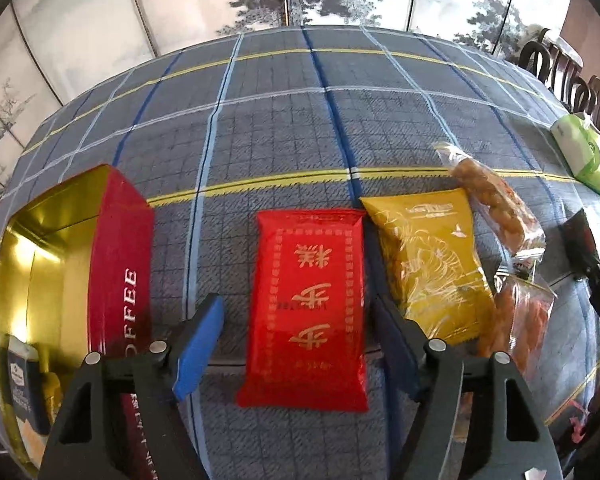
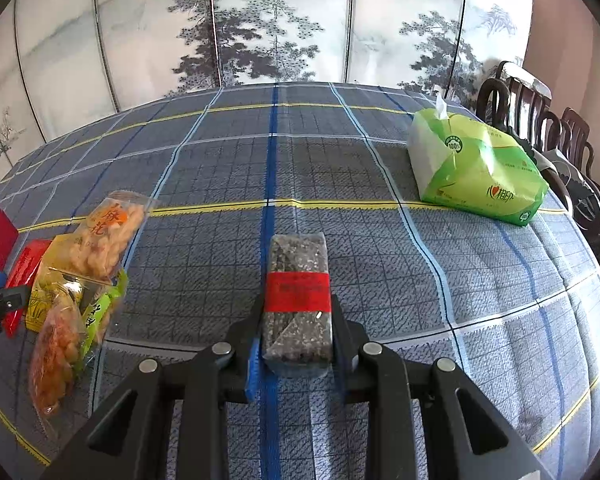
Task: Organize snacks
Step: 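Lower the left tool onto the red pastry packet and grasp it, then lift the red packet and carry it over the gold tin with the left tool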
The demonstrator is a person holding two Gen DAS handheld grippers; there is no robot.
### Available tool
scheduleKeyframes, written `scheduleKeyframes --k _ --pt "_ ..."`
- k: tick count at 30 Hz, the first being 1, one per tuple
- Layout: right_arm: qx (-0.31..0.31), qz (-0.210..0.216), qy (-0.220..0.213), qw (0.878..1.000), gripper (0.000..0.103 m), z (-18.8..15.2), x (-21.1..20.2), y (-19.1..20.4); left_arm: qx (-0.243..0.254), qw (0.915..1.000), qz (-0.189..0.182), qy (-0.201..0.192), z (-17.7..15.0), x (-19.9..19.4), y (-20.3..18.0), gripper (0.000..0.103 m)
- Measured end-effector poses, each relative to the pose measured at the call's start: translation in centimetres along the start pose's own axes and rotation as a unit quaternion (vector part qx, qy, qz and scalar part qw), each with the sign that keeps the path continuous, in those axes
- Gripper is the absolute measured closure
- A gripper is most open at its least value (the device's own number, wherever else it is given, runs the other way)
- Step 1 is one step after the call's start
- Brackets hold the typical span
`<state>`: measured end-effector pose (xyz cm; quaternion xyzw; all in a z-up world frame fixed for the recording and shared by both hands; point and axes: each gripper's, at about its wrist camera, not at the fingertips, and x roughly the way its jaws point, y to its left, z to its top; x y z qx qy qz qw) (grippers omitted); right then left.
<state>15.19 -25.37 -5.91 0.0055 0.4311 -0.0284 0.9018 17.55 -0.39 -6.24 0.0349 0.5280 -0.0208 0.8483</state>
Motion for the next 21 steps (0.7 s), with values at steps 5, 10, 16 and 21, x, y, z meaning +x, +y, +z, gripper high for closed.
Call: scheduleKeyframes --k 5,10,16,21 --pt "0.0 0.0 0.0 1.0 0.075 0.0 0.0 0.0 -0.012 0.9998 -0.017 -0.005 0.1 0.1 0.0 0.042" --pt "0.0 0.0 0.0 1.0 0.075 0.0 0.0 0.0 -0.011 0.9997 -0.017 -0.017 -0.3 -0.3 -0.1 0.057" --pt "0.0 0.0 0.0 1.0 0.075 0.0 0.0 0.0 -0.002 0.9997 -0.012 -0.022 -0.9 -0.7 -0.2 0.062" --pt "-0.001 -0.001 0.0 1.0 0.075 -0.1 0.0 0.0 -0.006 0.9997 -0.012 -0.02 -1.7 -1.2 -0.3 0.063"
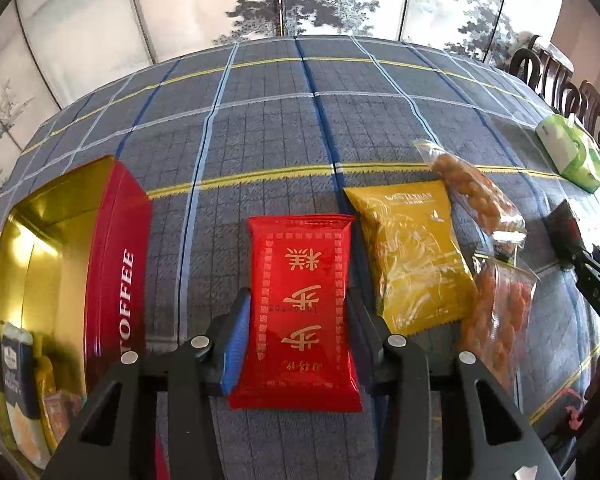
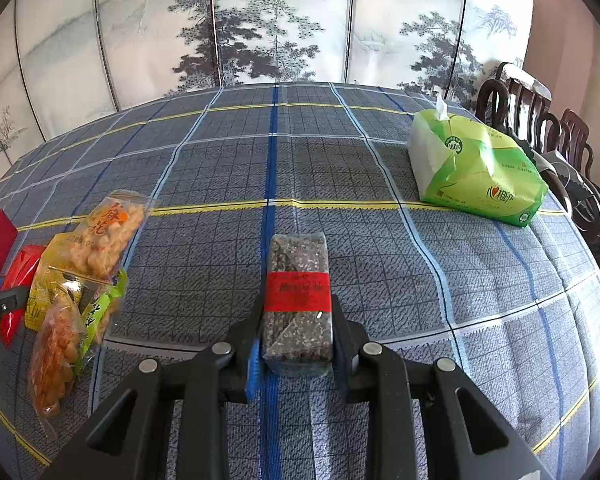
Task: Organize snacks
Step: 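Lift the red packet and carry it over the gold tin with the left tool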
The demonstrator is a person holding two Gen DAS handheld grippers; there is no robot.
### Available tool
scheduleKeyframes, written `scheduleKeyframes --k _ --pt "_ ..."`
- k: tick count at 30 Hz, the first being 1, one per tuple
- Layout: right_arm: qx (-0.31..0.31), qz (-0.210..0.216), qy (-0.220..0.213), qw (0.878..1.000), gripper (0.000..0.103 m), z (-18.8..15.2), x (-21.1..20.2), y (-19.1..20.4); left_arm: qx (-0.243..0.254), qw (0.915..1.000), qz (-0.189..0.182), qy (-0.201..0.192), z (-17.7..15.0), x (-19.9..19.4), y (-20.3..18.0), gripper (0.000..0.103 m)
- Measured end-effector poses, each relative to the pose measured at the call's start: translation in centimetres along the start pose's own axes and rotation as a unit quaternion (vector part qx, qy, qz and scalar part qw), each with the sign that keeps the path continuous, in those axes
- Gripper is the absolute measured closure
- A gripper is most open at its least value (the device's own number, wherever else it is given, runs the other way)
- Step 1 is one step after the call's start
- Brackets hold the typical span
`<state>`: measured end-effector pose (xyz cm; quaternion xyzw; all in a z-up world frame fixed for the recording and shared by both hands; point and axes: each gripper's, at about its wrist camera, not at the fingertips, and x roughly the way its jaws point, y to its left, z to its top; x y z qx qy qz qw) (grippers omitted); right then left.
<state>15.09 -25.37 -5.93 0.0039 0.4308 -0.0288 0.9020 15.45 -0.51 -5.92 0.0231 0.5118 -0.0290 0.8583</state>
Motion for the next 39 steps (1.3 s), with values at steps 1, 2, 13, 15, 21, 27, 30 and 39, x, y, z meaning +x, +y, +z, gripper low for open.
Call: scheduleKeyframes --k 1,2,13,15,21,27,30,39 --pt "0.0 0.0 0.0 1.0 0.075 0.0 0.0 0.0 -0.001 1.0 -0.001 0.001 -0.2 -0.1 0.0 0.063" --pt "0.0 0.0 0.0 1.0 0.075 0.0 0.0 0.0 -0.002 1.0 -0.001 0.001 -0.4 -0.3 0.0 0.063" --pt "-0.003 -0.003 0.0 1.0 0.075 -0.1 0.0 0.0 -0.003 0.9998 -0.017 -0.006 -1.9 -3.2 -0.5 0.063" --pt "-0.003 -0.003 -0.001 1.0 0.075 -0.1 -0.1 0.0 -0.004 0.9997 -0.021 -0.009 -2.1 -4.0 -0.5 0.063" --pt "-0.003 -0.003 -0.001 1.0 0.075 -0.1 -0.1 0.0 -0.015 0.9993 -0.021 -0.025 -2.5 -6.9 0.5 0.063" --pt "-0.004 -0.004 -0.001 1.0 0.075 -0.2 -0.3 0.1 -0.036 0.9982 -0.003 -0.048 -3.0 -9.8 2.9 0.063" --pt "-0.005 -0.005 -0.001 1.0 0.075 -0.2 -0.3 0.1 -0.046 0.9973 0.014 -0.056 -3.3 -10.6 4.5 0.063" --pt "-0.006 -0.006 -0.001 1.0 0.075 -0.3 -0.4 0.2 -0.096 0.9923 0.063 -0.046 -5.1 -10.9 10.7 0.063"
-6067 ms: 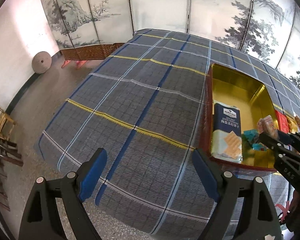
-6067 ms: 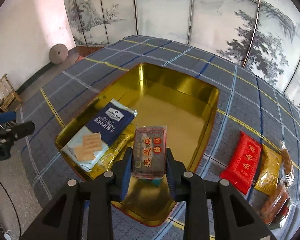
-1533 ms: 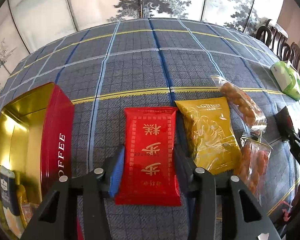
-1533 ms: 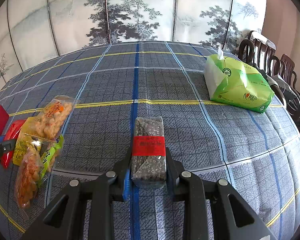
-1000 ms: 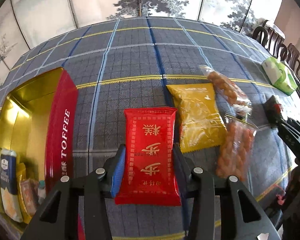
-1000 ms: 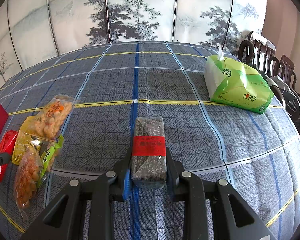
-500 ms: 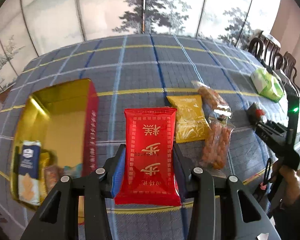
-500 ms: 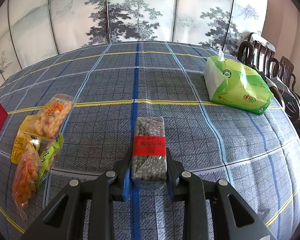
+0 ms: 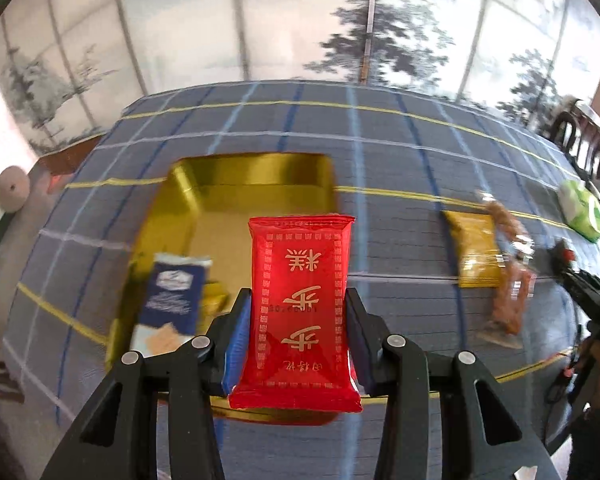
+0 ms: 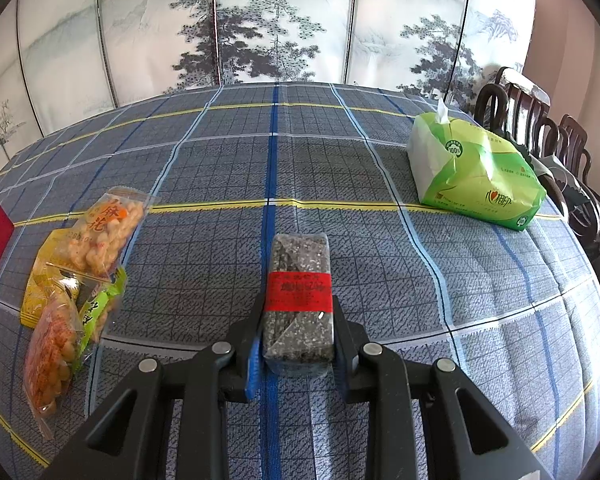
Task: Organize snacks
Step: 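Lift the red packet and carry it over the gold tin with the left tool, then lower the red packet into the tin and open the left tool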
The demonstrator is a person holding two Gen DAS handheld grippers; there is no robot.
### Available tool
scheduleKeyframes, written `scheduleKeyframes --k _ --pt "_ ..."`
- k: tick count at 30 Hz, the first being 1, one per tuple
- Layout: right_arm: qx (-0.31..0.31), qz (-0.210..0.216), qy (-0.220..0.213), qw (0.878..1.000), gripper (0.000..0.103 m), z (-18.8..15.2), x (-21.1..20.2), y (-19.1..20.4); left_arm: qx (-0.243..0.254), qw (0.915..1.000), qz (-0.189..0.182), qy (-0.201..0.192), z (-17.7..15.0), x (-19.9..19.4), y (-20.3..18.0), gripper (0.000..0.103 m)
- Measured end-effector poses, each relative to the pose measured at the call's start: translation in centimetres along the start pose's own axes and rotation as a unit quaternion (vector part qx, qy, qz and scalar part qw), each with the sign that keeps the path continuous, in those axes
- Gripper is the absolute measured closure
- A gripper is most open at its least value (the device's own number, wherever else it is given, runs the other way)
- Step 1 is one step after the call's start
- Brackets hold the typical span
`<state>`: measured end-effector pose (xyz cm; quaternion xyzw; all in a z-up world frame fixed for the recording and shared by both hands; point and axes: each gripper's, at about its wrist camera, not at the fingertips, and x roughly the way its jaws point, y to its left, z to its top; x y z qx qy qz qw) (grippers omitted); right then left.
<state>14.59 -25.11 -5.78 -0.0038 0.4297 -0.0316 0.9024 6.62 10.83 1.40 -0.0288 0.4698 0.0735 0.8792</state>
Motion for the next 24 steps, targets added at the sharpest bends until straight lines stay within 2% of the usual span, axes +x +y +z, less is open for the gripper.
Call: scheduleKeyframes --k 5,14,24 --pt "0.0 0.0 0.0 1.0 0.075 0.0 0.0 0.0 -0.022 0.9995 0.02 0.013 -0.7 0.8 2.7 0.063" --pt "-0.002 -0.002 0.0 1.0 0.075 0.0 -0.1 0.0 -0.041 0.9979 0.038 0.032 -1.5 2.5 4.8 0.063" --pt "-0.005 -0.005 -0.001 1.0 0.075 0.1 -0.3 -0.2 -0.024 0.9977 0.052 0.036 -2.0 3.6 4.9 0.063"
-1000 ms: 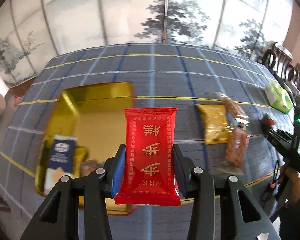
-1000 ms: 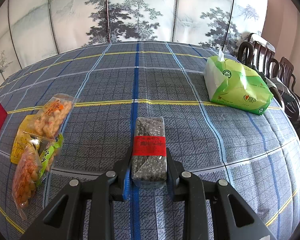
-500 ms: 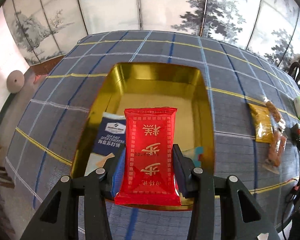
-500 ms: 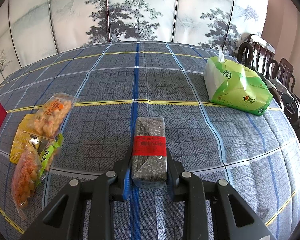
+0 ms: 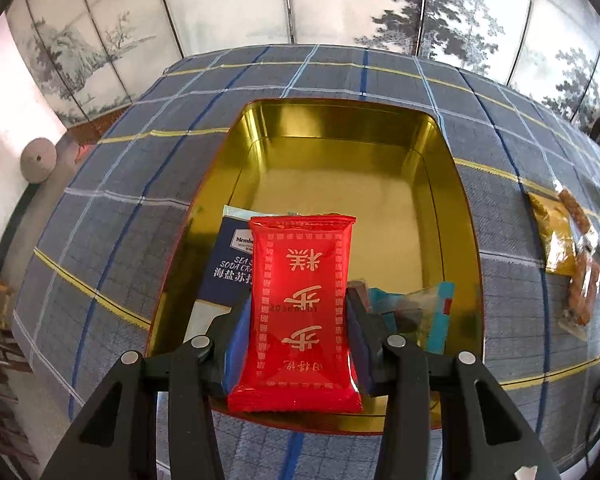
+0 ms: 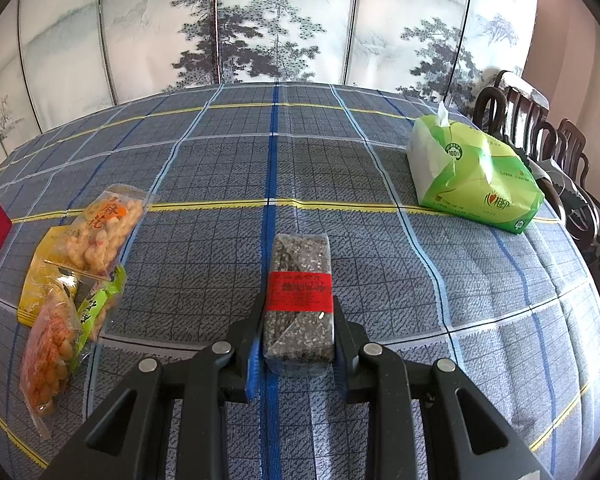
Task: Organize snacks
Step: 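Lower the red packet into the tin and open the left tool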
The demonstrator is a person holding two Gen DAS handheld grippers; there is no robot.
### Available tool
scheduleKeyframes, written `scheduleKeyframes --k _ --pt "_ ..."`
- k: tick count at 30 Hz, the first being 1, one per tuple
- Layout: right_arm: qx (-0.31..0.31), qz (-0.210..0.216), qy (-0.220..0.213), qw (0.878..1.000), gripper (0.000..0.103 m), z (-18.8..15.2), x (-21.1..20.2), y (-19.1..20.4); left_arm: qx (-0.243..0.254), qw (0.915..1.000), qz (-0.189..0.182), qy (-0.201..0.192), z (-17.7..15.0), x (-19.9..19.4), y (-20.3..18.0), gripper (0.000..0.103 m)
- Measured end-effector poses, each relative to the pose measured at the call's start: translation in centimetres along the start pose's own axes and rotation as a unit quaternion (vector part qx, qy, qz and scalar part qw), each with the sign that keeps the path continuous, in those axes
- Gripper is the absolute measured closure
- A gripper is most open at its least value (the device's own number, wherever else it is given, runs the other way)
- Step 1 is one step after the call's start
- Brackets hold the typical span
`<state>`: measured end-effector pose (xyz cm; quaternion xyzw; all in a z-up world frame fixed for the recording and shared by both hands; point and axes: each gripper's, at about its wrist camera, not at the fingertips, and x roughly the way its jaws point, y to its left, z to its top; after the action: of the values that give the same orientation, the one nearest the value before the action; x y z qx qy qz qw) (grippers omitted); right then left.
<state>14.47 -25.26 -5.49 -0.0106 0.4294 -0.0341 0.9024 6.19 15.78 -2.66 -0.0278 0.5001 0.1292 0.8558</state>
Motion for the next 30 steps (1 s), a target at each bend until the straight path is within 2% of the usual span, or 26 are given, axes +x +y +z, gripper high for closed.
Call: scheduleKeyframes --k 10,19,30 --pt "-0.002 -0.002 0.0 1.0 0.075 -0.1 -0.1 0.0 0.015 0.9998 0.011 0.003 -0.1 0.2 -0.2 0.058" --pt "-0.002 -0.002 0.0 1.0 0.075 -0.1 -0.1 0.2 0.02 0.9998 -0.001 0.006 -0.2 0.0 -0.4 0.054" --pt "-0.003 -0.003 -0.001 1.0 0.075 -0.1 -0.1 0.3 0.023 0.9996 -0.008 -0.011 -0.1 -1.5 -0.6 0.042"
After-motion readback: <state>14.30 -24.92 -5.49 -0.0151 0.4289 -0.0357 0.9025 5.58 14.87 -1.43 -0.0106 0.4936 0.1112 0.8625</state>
